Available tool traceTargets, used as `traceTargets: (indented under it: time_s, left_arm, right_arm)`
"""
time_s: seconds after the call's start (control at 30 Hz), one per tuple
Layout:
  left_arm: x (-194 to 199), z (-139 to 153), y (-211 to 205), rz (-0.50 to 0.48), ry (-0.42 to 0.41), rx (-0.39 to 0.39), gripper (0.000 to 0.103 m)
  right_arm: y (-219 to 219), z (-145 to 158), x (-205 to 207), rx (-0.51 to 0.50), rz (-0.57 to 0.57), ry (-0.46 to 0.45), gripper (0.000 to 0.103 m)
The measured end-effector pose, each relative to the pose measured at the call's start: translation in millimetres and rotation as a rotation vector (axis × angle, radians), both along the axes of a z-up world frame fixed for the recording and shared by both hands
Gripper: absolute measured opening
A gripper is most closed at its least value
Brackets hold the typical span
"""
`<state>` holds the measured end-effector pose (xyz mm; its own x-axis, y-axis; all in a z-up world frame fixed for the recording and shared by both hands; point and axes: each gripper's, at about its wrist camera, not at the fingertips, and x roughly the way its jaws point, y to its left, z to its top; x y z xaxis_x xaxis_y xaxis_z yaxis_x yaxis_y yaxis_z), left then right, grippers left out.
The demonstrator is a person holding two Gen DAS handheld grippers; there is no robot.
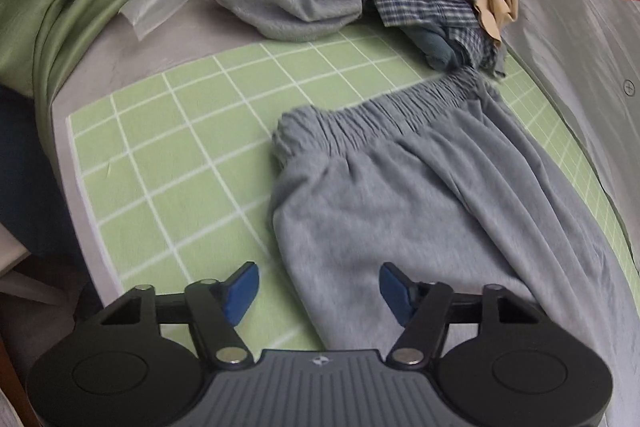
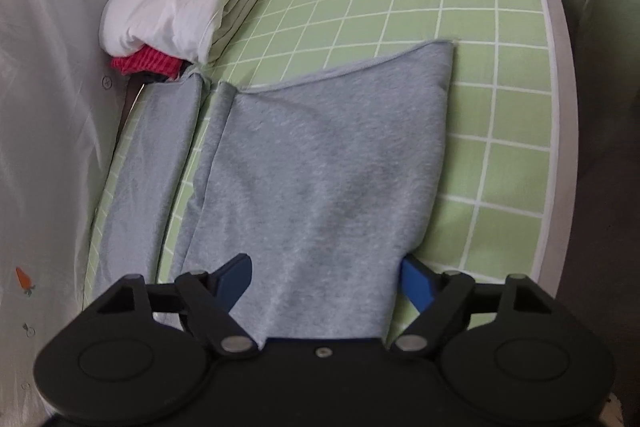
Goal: Fold clothes
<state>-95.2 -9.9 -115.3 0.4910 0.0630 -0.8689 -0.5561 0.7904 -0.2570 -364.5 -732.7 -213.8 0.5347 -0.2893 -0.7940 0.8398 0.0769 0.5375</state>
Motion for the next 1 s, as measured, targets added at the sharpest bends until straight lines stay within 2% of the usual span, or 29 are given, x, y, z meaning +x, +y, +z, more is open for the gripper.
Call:
traceTargets:
  time_s: [0.13,0.2,0.23,0.27,0.3,0.33,0.37,0.47,0.57,0.87,1.0]
  left_arm:
    - [17,-2,7,-0.007,-0.011,0.012,0.064]
    - [22,-2,8,-0.015,-0.014,0.016,0.063]
    - [23,-2,8,-0.016,-0.015,0.020,0.057]
    - [25,-2,8,-0.015,-0.014,0.024,0.054]
    - [26,-3,10,-0.007,-0.006,0.027,0.036]
    - [27,-3,12,0.001,0.002,0.031,0.008]
    - [28,-4,14,0.009,0.005,0.030,0.003]
    - [25,-1,23,0.028,-0.026,-0.001,0.002]
    - [19,17,24,0.023,-0.080,0.041,0.002]
    - [7,98,9,-0.036,-0.240,0.146,0.001]
    - [-5,97,17,0.014,-0.215,0.135,0.001]
  right_arm:
    - [-8,-3,-6,0.015,-0.072,-0.039,0.069]
    - [-9,-3,-5,0.014,-0.083,-0.035,0.061]
    - [-9,-3,-4,0.015,-0.085,-0.029,0.051]
    - [-8,-3,-4,0.016,-0.087,-0.026,0.037]
    - [-8,-4,-4,0.019,-0.090,-0.031,0.028]
    - [-7,-5,-6,0.023,-0.093,-0.049,0.012]
    - [-6,-6,-7,0.026,-0.093,-0.065,0.004]
    - [-3,0,-9,0.003,-0.080,-0.110,0.002]
    - [-1,15,-14,-0.047,-0.067,-0.121,0.002]
    - [-5,92,-47,-0.177,-0.068,-0.277,0.001]
    - [-7,102,-58,-0.206,-0.074,-0.270,0.001]
